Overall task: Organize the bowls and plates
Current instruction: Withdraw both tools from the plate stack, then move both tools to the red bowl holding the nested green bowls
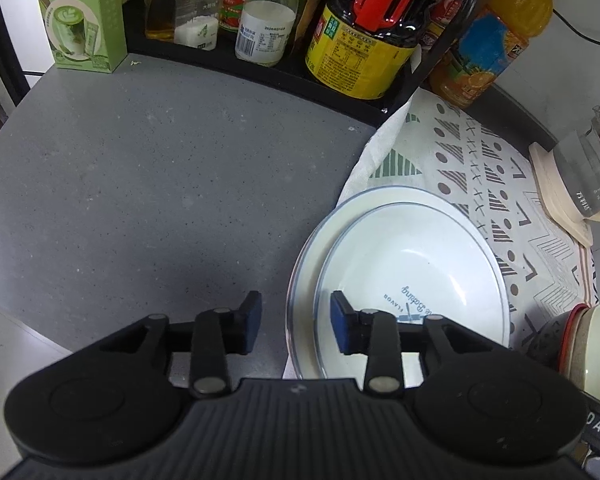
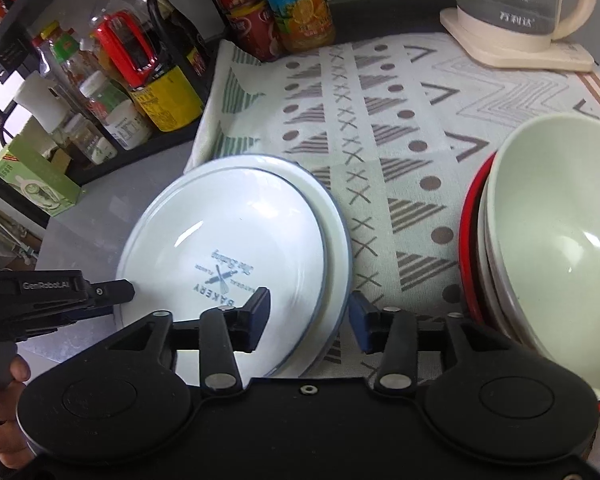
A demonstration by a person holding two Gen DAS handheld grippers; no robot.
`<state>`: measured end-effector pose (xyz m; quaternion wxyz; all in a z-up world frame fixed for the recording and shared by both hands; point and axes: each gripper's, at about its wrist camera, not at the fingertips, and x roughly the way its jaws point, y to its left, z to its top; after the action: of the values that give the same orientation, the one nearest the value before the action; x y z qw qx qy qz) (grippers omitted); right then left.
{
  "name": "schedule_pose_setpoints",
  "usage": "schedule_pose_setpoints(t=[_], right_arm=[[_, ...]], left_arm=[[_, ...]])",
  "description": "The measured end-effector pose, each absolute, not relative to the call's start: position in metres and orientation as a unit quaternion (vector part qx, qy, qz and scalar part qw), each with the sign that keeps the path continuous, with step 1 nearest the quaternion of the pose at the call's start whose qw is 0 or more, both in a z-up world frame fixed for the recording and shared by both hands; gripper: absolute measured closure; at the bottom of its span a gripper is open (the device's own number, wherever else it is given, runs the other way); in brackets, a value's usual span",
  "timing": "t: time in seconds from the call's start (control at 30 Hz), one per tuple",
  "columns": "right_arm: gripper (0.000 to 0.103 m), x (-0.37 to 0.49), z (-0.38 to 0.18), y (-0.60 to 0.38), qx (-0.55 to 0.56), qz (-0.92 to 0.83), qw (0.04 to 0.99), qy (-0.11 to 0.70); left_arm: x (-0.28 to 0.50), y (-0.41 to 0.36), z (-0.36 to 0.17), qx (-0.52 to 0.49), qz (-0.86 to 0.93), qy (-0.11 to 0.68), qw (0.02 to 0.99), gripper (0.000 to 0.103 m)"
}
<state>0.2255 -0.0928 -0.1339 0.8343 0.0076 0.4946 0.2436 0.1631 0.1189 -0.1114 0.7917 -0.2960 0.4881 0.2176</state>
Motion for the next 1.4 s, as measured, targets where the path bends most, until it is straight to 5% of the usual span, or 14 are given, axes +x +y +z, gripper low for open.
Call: schedule_pose_setpoints(t=[0.13,0.23,0.63,1.4], right_arm=[[0.040,0.225,-0.119,-0.097,0.029,0.252,0.837,0.485],[0.023,0.223,-0.106,-0.101,0.036,0.256,0.845,0.468],[0.001,0.226,-0.061,-0.139,0.057,0.230,0.886,0.400],[0.000,0.226,-0.058,-0.239,0.099,0.112,0.911,0.384]], left_arm=[[0.166,0.116,-0.099,-0.289,0.210,0.481,0.801,0.033],[0.168,0.112,-0.088,-0.279,0.206,0.476,0.808,0.023],[0.183,0.083,-0.055,-0.255,0.169,0.466,0.830,0.021],[0.235,-0.021,-0.055,-0.208,0.052,0.481,0.850,0.021]])
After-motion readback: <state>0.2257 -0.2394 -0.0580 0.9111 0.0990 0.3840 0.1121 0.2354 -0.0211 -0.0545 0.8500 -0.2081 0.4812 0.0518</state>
